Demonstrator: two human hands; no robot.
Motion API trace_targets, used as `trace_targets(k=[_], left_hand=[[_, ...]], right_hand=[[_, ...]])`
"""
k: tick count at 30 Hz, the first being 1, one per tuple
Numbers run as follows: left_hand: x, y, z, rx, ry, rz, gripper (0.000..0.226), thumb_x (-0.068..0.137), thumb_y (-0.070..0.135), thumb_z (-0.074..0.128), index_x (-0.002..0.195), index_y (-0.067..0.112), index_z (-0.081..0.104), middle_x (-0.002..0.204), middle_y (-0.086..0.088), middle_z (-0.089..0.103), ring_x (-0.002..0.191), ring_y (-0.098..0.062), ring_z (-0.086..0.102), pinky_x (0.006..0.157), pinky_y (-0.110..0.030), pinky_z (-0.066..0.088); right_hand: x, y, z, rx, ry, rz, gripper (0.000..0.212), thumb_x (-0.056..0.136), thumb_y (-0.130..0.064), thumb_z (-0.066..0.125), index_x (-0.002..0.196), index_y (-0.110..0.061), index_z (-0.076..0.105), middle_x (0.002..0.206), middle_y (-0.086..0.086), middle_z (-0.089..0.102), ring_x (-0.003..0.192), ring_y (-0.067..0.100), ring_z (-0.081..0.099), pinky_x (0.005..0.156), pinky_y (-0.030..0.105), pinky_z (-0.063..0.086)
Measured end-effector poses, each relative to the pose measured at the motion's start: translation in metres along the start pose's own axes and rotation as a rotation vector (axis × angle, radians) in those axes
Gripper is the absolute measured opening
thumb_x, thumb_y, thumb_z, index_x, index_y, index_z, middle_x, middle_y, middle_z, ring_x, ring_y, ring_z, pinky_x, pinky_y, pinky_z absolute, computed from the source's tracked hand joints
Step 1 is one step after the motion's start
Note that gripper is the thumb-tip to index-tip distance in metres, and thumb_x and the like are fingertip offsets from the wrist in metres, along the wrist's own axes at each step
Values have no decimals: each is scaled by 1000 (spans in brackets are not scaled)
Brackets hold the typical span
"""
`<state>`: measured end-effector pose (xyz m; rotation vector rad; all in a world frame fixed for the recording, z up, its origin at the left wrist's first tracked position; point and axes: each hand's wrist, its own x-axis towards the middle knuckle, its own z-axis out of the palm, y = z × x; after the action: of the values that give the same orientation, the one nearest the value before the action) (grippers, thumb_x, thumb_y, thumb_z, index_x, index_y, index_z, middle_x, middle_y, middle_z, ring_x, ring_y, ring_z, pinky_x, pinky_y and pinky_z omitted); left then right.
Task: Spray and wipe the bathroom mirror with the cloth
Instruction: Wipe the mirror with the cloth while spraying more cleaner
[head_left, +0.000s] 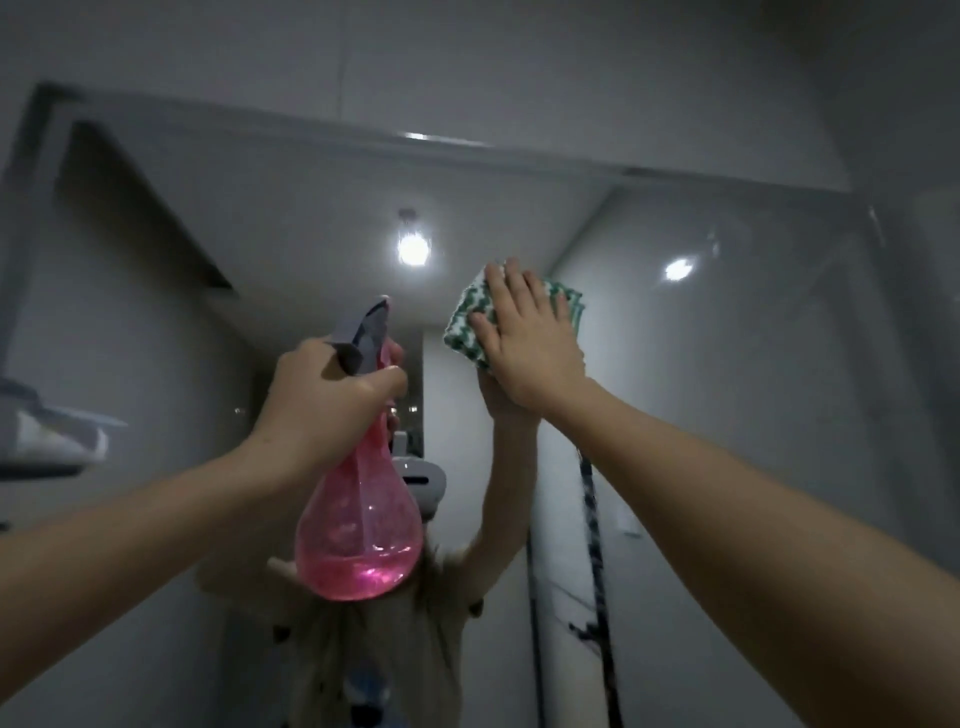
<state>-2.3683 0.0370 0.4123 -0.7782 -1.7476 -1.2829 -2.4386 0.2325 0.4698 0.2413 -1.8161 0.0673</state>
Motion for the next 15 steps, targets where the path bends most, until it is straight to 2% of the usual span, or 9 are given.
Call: trace_targets(k=[3,6,8,10,12,14,15], left_hand=[[-42,-9,15,-3,20,-60,19,63,24,65,81,20,71,82,-11,72,75,-31,69,73,-52,57],[-83,-25,23,56,13,-109,32,59,27,62,82,7,68,78,-20,68,77,-41,64,70,-54,53],[-108,-39,25,68,21,-172,33,58,26,65,80,0,66,76,-23,67,72,-41,64,67,-55,53],[-133,-47,28,70,41,-238,25,63,18,70,73,-3,63,67,-22,63,59,-29,59,58,-45,50],[-155,-54,33,63,46,-284,19,70,6,70,70,-7,55,58,-16,53,53,-19,47,53,-36,39],[-172,-58,39,78,43,-306,17,71,2,66,63,-4,52,52,-4,50,48,-12,41,52,-29,35],[-179,-60,42,98,49,-307,18,70,2,65,57,4,53,48,6,50,44,-7,40,51,-23,36]], right_hand=[[-52,-2,10,4,-45,-55,59,101,-47,20,151,-25,-1,159,0,-4,146,18,-6,116,41,-8],[-101,3,25,-38,-71,-115,59,101,-47,21,151,-26,-2,159,-2,-6,145,16,-10,114,38,-12],[-129,8,35,-76,-91,-162,60,100,-49,20,150,-26,-4,157,-3,-10,143,14,-13,113,36,-17],[-155,11,44,-123,-100,-203,60,99,-51,18,148,-26,-7,155,-4,-12,142,13,-13,112,33,-20],[-180,14,49,-155,-117,-237,61,99,-51,18,149,-25,-5,155,-2,-10,143,15,-11,112,34,-20],[-203,16,52,-152,-138,-271,62,98,-50,20,150,-23,0,158,2,-3,144,17,-7,114,36,-17],[-213,16,52,-143,-146,-284,62,98,-50,22,150,-22,3,158,4,2,144,19,-4,114,37,-15]])
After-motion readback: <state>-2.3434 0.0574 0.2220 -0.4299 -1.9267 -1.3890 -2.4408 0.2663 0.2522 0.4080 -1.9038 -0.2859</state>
